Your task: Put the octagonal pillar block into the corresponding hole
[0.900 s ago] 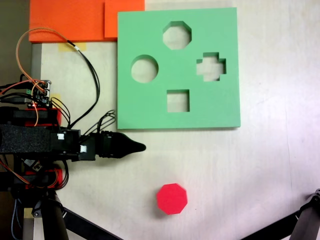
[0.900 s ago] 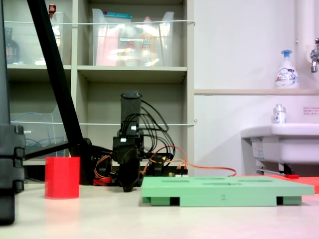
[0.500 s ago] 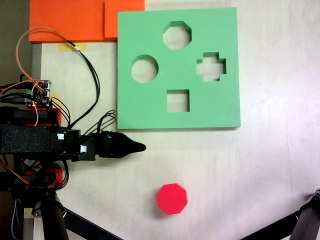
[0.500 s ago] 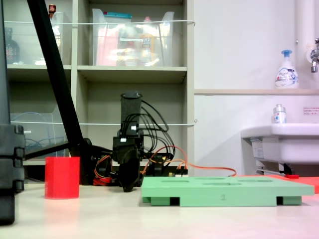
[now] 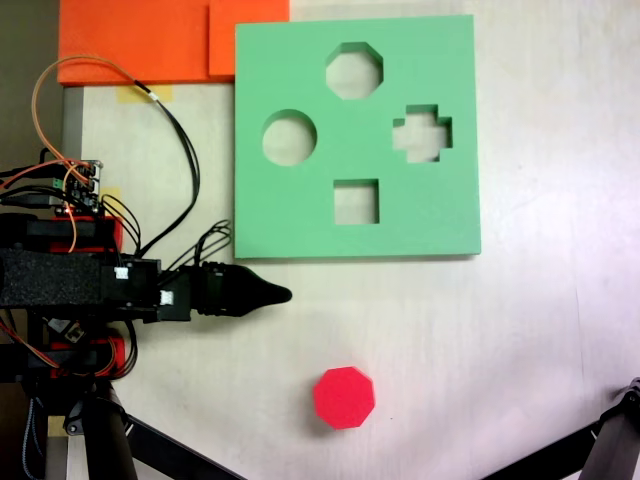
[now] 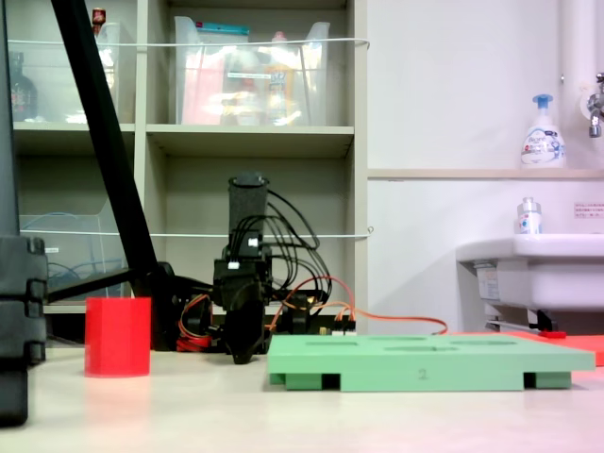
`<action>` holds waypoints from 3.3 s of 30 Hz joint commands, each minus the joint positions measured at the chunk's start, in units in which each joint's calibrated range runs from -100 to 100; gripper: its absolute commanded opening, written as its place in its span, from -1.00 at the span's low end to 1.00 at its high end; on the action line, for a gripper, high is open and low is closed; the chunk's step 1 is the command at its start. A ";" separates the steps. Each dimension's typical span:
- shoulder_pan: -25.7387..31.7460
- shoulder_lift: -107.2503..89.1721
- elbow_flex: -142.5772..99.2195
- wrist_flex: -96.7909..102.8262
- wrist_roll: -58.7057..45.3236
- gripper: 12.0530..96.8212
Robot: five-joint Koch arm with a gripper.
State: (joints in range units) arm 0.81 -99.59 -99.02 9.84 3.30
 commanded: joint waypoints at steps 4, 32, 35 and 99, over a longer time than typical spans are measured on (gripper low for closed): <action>-1.07 -0.41 -0.98 -2.57 12.50 -0.13; -2.54 -0.41 46.48 -83.45 40.34 -0.02; -2.49 -0.41 51.56 -89.42 40.49 0.06; -10.74 37.72 93.04 -96.94 35.56 0.53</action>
State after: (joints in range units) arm -9.30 -63.20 -10.34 -89.13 39.98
